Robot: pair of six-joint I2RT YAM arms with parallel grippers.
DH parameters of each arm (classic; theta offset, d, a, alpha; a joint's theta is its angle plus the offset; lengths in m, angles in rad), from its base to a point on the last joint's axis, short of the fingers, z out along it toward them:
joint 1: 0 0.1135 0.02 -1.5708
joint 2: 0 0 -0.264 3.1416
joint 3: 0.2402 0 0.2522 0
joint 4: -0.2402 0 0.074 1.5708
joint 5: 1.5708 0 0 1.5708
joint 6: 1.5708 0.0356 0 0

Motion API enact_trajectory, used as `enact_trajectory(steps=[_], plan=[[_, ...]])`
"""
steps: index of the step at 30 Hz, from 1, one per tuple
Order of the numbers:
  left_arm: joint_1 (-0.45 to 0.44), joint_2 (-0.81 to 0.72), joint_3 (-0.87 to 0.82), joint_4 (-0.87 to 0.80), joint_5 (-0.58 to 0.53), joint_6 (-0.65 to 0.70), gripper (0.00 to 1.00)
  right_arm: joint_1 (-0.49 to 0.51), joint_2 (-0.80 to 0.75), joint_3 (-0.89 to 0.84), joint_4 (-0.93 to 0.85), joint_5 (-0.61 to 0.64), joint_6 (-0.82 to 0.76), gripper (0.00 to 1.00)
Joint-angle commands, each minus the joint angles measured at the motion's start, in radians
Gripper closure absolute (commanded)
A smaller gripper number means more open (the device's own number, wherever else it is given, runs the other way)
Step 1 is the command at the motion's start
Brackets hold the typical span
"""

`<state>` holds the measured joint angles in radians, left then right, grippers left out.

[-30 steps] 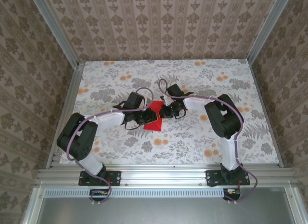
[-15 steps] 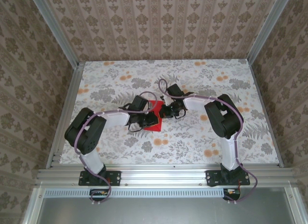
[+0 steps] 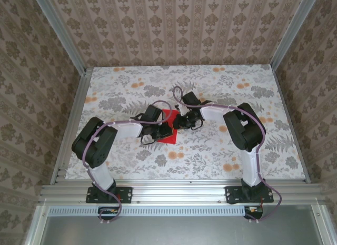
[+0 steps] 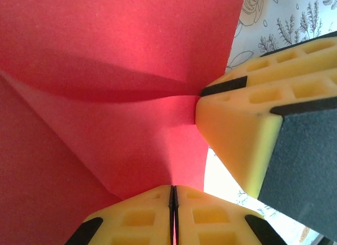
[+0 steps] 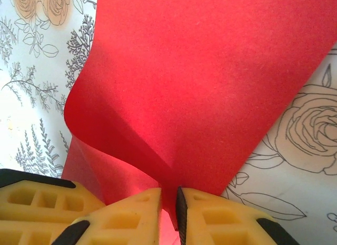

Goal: Fold a paper plane with a square sheet of paper (pick it up from the middle)
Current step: Fold the triangle a second time at the center of the table.

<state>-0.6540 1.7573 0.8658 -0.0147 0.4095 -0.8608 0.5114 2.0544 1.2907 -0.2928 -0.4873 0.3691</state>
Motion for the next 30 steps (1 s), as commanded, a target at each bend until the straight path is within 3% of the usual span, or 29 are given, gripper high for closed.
enact_trajectory(steps=[1,30], plan=[[-0.004,0.016,0.015,-0.019,-0.025,-0.014,0.89,0.005,0.051,-0.001,-0.057,0.046,-0.004,0.79],[-0.01,0.03,0.038,-0.045,0.034,0.064,0.95,-0.016,0.02,-0.051,0.0,0.03,0.048,0.79]])
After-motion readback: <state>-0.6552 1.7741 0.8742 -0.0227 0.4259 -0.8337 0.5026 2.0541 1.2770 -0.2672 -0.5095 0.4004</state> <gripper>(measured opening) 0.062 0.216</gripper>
